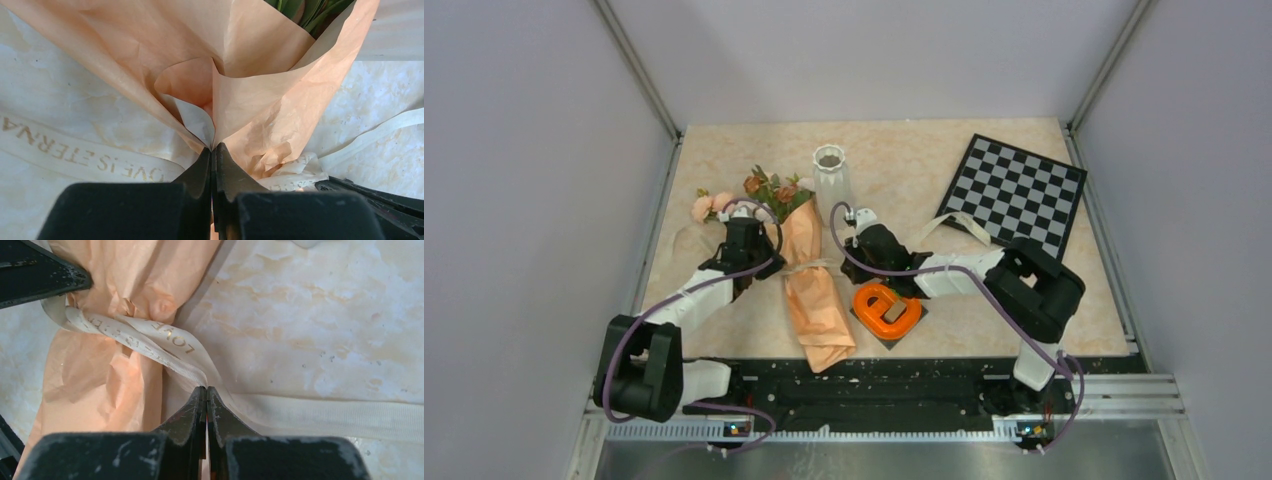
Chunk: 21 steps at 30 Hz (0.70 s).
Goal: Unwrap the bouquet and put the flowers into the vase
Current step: Untie the ribbon from the wrapping paper.
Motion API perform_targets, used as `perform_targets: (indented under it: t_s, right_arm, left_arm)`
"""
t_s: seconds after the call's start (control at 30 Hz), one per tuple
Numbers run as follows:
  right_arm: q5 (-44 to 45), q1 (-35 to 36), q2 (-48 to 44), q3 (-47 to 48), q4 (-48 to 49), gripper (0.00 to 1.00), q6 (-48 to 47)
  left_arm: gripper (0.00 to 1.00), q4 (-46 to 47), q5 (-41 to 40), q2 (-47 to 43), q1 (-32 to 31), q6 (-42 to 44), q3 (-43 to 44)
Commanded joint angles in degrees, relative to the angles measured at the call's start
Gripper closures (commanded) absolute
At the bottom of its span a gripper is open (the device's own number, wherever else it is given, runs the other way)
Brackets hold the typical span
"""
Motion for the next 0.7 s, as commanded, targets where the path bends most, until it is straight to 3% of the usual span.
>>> perform_targets:
  t_s: [0.0,0.07,0.23,0.47,0.67]
  right_arm:
    - [-0.48,-1.20,-1.24,-0.88,3.09,1.00,3.32]
    - [-1.38,-1.20,-2.52,-1.30,3.50,0.99,2.20]
    - [-6.77,-1.47,-6.38,-1.13,3.69,0.70,-4.52]
    - [-17.66,-1.60,-2.52,5.56,1.96,0.60,-10.03]
    - [-19.74,-1.51,3.64,12.15,0.43,0.58,-12.40]
  left_arm:
    - [1.00,-1.02,-2.27,-0.88,0.93,1.41,0.11]
    - [1.00,-0.92,-1.85,-0.92,0.94,1.60,0.31]
    - [1.00,-1.09,-0.85,-1.11,1.02,3.16,0.97]
    - [1.00,-1.27,1.45,-1.21,1.07,3.85,0.91]
    - [1.00,-1.39,2.14,-1.37,1.11,4.12,1.15]
